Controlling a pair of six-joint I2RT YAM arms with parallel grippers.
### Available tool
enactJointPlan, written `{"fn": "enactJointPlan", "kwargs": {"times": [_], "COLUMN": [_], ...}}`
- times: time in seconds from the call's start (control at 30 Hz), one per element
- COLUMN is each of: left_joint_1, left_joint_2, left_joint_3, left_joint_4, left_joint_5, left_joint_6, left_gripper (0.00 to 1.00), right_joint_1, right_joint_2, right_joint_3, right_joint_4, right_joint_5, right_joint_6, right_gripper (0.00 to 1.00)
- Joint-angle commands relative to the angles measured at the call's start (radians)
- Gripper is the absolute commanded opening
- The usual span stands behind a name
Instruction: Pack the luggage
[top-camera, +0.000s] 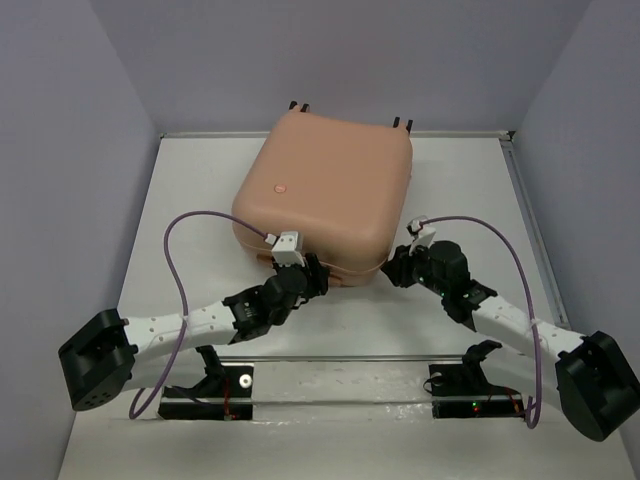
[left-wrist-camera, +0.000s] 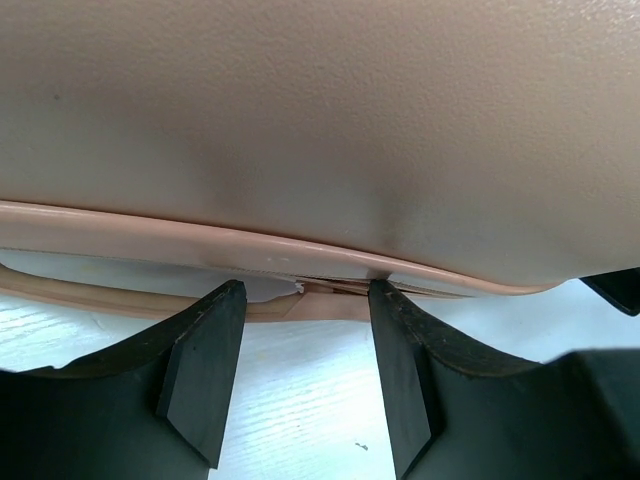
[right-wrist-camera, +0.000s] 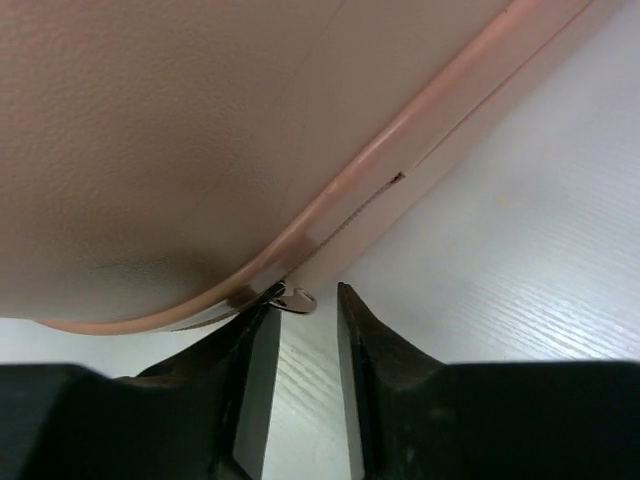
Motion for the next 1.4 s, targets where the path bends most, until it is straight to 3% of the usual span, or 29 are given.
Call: {"fn": "enactJointPlan", "kwargs": {"times": [0.0,0.17,0.4,0.47,0.53,0.73,0.93,1.07,1.17,1.27,1.37], "left_joint_1": [0.005,0.006,0.005,0.005,0.006,0.011,0.011,0.011,0.014,0.018,0.029], "left_joint_2": [0.019,0.028,0.05,0.068,0.099,0.148,0.186,0.183,0.16,0.056,-0.096], "left_joint_3": [0.056,0.074,0.113,0.145,0.177,0.246,0.258,0.263,0.271,0.281,0.28], "left_joint_4": [0.068,0.082,0.126,0.134,0.143,0.152,0.175,0.174,0.125,0.03,-0.111], "left_joint_5": [-0.005,0.002,-0.008,-0.015,-0.027,-0.036,0.016,0.042,0.022,0.01,-0.036], "left_joint_6": [0.024,0.03,0.048,0.057,0.068,0.089,0.076,0.103,0.122,0.157,0.168], "left_gripper": [0.62,0.62,0.61,0.61,0.61,0.61,0.6,0.6,0.6,0.61,0.63], "right_joint_1": [-0.002,-0.002,0.057,0.123,0.269,0.56,0.631,0.677,0.677,0.677,0.677], "right_joint_2": [0.016,-0.017,-0.145,-0.164,-0.167,-0.098,0.092,0.395,0.503,0.522,0.425], "right_joint_3": [-0.018,-0.062,-0.099,-0.095,-0.075,-0.022,0.144,0.267,0.265,0.219,0.131], "right_joint_4": [0.234,0.319,0.144,0.081,-0.055,-0.189,-0.091,0.139,0.348,0.371,0.342], "right_joint_5": [-0.047,-0.037,-0.026,0.006,0.101,0.252,0.425,0.604,0.661,0.67,0.681], "right_joint_6": [-0.008,0.018,0.1,0.129,0.158,0.306,0.354,0.397,0.46,0.482,0.497], "right_gripper": [0.32,0.07,0.07,0.07,0.07,0.07,0.07,0.07,0.07,0.07,0.07]}}
